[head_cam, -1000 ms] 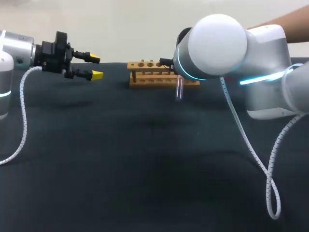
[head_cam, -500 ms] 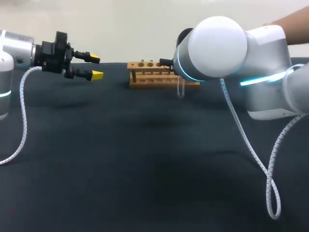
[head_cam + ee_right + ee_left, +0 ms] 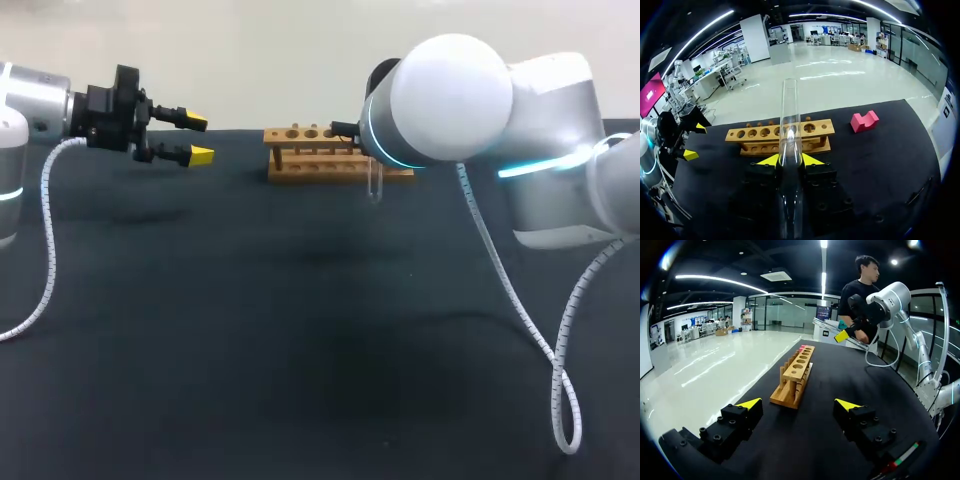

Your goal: Grasp the test tube, adjust it, and insert it.

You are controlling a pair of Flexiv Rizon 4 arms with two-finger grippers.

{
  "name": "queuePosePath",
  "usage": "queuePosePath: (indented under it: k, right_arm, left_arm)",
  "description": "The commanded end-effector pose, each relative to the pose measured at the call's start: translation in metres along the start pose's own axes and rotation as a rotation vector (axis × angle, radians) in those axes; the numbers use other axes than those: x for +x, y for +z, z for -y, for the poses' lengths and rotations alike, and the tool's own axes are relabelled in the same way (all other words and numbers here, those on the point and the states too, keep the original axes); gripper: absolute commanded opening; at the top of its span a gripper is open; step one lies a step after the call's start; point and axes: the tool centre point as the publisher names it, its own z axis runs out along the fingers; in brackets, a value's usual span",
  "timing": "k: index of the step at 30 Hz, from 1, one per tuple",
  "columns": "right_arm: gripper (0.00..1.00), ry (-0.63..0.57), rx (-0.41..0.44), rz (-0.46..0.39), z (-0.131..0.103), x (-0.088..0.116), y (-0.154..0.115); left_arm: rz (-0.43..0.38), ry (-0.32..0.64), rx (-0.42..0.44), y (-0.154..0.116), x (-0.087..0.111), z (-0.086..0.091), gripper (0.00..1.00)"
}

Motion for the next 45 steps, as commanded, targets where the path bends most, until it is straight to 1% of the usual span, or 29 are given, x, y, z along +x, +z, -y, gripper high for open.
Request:
queuePosePath:
  k: [1, 7, 9, 22, 29, 36, 45]
  right_arm:
    - [0.00, -0.003, 0.000, 0.007, 0.001, 0.001, 0.001]
    - [0.00, -0.054, 0.015, 0.004, 0.000, 0.002, 0.012]
    - [0.00, -0.087, 0.025, -0.002, -0.001, 0.002, 0.018]
    - [0.00, -0.148, 0.044, -0.025, -0.007, 0.005, 0.052]
    - [0.00, -0.140, 0.046, -0.041, -0.005, 0.008, 0.065]
    - [0.00, -0.141, 0.051, -0.075, 0.000, 0.015, 0.076]
    - [0.00, -0.140, 0.045, -0.104, 0.001, 0.020, 0.085]
  left_arm:
    - [0.003, 0.003, -0.006, 0.000, 0.001, 0.002, 1.00]
    - [0.003, 0.003, -0.006, 0.000, 0.001, 0.002, 1.00]
    - [0.003, 0.003, -0.006, 0.000, 0.001, 0.002, 1.00]
    - [0.003, 0.003, -0.006, 0.000, 0.001, 0.002, 1.00]
    - [0.003, 0.003, -0.006, 0.000, 0.001, 0.002, 1.00]
    - [0.003, 0.003, -0.006, 0.000, 0.001, 0.002, 1.00]
    - [0.003, 0.003, -0.006, 0.000, 0.001, 0.002, 1.00]
